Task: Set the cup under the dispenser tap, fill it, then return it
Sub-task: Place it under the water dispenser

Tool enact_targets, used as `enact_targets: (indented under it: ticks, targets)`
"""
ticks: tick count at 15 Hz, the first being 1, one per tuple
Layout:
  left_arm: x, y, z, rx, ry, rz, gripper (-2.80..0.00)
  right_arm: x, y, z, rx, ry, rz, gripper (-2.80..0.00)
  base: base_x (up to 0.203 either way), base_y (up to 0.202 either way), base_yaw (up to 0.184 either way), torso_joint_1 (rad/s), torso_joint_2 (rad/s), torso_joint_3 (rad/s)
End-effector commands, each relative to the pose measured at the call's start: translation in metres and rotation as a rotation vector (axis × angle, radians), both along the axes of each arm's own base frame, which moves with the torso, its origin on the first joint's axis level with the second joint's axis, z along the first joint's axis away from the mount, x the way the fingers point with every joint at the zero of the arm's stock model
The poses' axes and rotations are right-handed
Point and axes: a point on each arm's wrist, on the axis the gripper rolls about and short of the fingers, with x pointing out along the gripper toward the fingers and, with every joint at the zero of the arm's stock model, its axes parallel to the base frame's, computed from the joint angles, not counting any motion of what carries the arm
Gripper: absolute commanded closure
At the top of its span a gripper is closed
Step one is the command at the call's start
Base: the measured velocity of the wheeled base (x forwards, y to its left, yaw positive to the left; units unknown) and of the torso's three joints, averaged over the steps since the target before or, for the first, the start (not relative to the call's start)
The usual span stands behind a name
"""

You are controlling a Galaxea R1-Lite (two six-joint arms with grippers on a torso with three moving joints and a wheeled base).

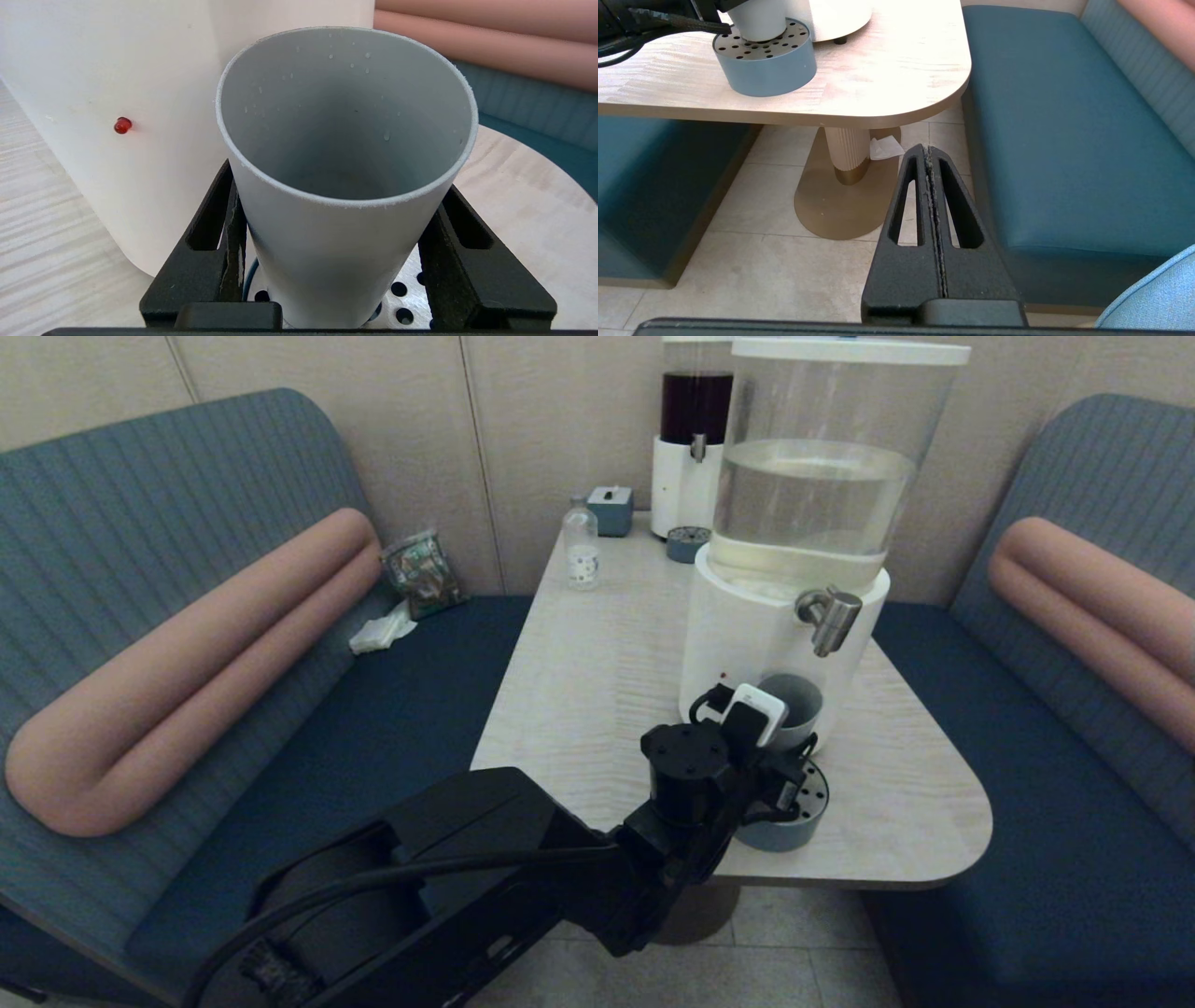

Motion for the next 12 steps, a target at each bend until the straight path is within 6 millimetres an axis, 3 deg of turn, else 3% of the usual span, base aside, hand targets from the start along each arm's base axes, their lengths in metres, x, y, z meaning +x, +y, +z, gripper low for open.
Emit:
enact_targets:
  ticks: [1, 3, 4, 12]
  targets:
    - [0.0007, 0.0003, 0.0011, -0.006, -0.007, 0.004, 0.00, 0.0001, 0.0000, 0.0000, 0.000, 0.001, -0.001, 0.00, 0.000, 0.000, 0.000, 0.000, 0.00, 0.000]
    - [0.0016, 0.0006, 0.0023, -0.006, -0.010, 0.009, 0.00, 0.0001, 0.0000, 0.0000, 0.000, 0.001, -0.001, 0.00, 0.000, 0.000, 0.000, 0.000, 0.00, 0.000]
    - [0.0023, 0.0010, 0.0036, -0.009, -0.014, 0.011, -2.80, 0.0001, 0.0000, 0.0000, 0.000, 0.002, -0.001, 0.00, 0.000, 0.000, 0.000, 0.000, 0.00, 0.000]
    - [0.0003, 0.0044, 0.0099, -0.021, -0.025, 0.013, -2.80, 0.0002, 0.0000, 0.0001, 0.000, 0.002, 0.000, 0.00, 0.000, 0.000, 0.000, 0.000, 0.00, 0.000]
